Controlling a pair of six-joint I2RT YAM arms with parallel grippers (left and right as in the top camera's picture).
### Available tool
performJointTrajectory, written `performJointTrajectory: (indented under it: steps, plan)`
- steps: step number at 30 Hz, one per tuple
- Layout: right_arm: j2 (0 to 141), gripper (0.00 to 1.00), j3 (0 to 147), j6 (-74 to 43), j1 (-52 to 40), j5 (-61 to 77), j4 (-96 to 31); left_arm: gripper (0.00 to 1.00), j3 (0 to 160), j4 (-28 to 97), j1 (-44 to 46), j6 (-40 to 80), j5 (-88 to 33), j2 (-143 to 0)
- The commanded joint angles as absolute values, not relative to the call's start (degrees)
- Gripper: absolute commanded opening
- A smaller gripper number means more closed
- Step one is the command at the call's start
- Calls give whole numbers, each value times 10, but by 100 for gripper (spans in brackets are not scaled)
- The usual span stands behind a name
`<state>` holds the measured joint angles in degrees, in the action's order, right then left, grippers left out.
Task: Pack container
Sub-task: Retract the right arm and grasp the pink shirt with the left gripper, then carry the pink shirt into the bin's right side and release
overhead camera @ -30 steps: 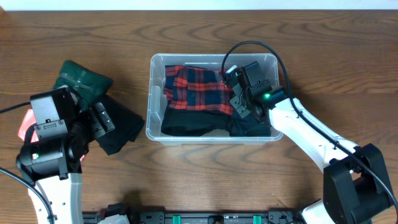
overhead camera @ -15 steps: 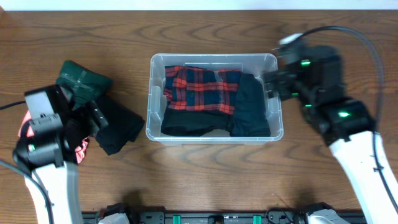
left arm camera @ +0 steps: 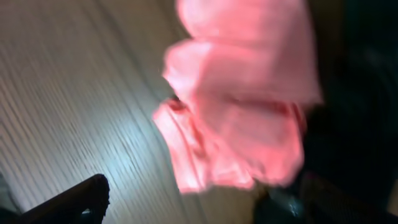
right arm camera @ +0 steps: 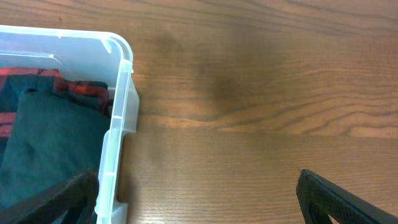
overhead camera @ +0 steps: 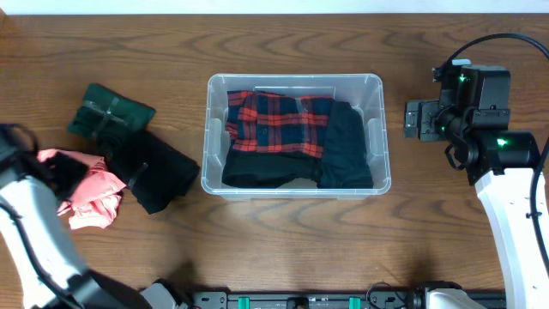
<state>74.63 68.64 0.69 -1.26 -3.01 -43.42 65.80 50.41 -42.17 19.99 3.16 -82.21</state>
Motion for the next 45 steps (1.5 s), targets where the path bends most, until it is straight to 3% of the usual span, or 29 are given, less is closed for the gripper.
performJointTrajectory:
  steps: [1,9,20,22,25,26,29,34,40,45]
  plan:
    - [747,99,686,-2,-11,-27,-433,98,669,478,-465,213,18,-875]
    - [747,99,686,3,-11,-27,-432,98,669,370,-494,102,-132,-999]
    - [747,99,686,5,-11,-28,-435,100,669,348,-494,86,-176,-1085]
    - [747,99,686,5,-11,-27,-435,91,669,349,-494,86,-176,-1085]
    - [747,99,686,5,-11,-27,-435,73,669,356,-494,86,-176,-1085]
    - [747,99,686,5,-11,-27,-435,63,669,359,-494,86,-180,-1084]
    - [747,99,686,5,-11,-27,-435,49,669,364,-495,86,-209,-1080]
    - [747,99,686,5,-11,-27,-435,34,669,381,-494,86,-221,-1036]
    - [746,99,686,5,-11,-28,-431,6,669,389,-492,88,-277,-905]
    - [745,99,686,4,-11,-31,-430,6,669,390,-441,99,-309,-773]
